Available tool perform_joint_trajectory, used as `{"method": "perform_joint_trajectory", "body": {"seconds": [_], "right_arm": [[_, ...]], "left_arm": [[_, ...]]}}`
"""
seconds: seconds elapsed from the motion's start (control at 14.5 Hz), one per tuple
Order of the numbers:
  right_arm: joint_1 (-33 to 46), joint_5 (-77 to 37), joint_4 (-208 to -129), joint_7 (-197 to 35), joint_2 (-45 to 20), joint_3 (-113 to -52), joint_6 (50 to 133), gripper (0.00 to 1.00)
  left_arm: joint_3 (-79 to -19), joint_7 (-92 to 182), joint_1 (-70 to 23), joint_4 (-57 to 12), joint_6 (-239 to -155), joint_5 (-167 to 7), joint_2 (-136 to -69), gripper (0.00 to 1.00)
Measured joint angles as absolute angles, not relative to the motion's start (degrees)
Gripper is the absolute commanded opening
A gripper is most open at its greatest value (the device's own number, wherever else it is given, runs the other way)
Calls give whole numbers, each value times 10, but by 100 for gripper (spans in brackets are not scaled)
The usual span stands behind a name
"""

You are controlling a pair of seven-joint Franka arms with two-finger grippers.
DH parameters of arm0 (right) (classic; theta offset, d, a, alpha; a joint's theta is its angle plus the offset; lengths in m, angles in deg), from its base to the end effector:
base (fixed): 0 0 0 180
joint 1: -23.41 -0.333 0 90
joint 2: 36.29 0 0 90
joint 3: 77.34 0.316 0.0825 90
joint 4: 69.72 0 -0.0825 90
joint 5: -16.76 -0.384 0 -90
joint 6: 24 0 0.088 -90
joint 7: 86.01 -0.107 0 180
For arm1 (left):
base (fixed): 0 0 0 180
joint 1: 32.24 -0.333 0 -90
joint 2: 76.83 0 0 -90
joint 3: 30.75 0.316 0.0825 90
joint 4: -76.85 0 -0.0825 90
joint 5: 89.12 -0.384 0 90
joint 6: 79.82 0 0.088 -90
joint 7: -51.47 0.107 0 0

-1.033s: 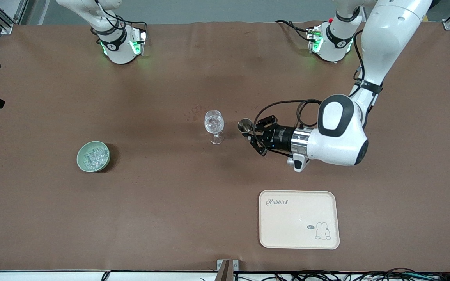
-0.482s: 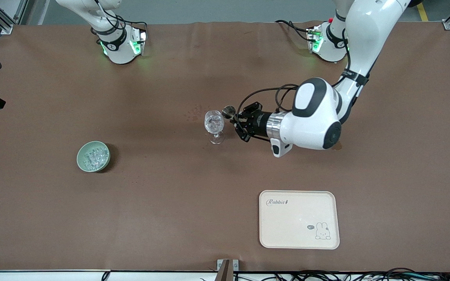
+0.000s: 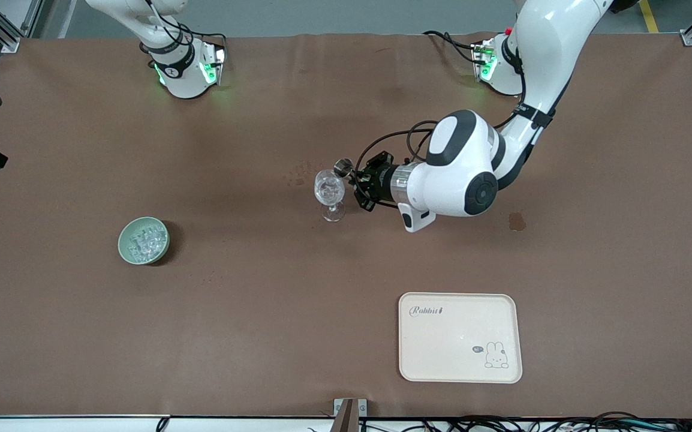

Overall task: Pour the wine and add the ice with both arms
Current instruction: 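Carry the jigger over the wine glass with the left gripper, then tilt the jigger over the glass rim with the left gripper to pour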

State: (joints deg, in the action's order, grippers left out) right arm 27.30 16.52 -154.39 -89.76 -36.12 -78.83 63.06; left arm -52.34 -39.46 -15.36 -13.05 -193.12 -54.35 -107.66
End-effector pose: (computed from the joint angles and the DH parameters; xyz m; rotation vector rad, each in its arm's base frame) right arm 0.5482 -0.0511 0.6619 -3.1275 0.2492 -0.0609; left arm 0.5371 -0.4249 0.3570 2.2346 1.5904 -1.0175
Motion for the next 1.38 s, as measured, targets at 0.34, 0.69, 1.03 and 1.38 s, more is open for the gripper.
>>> {"method": "perform_joint_trajectory", "body": {"seconds": [0.34,0.69,1.03,1.38], "right_arm": [[273,165,-1544,-898,-361,-788,631,1],[273,165,-1544,-898,-361,-788,631,1],[272,165,-1544,-898,-361,-788,631,1],[272,165,-1544,-898,-361,-788,631,1]], "left_arm": [[-523,-446,-128,-130,-1943,-601,-1077,0],[-523,-500,-120,-118,-1944,-647,-1077,0],[-523,-567,-94,-118,-1952,-702,-1077,0],[-521,-588,-91,-118,-1953,-721,-1077,0]]}}
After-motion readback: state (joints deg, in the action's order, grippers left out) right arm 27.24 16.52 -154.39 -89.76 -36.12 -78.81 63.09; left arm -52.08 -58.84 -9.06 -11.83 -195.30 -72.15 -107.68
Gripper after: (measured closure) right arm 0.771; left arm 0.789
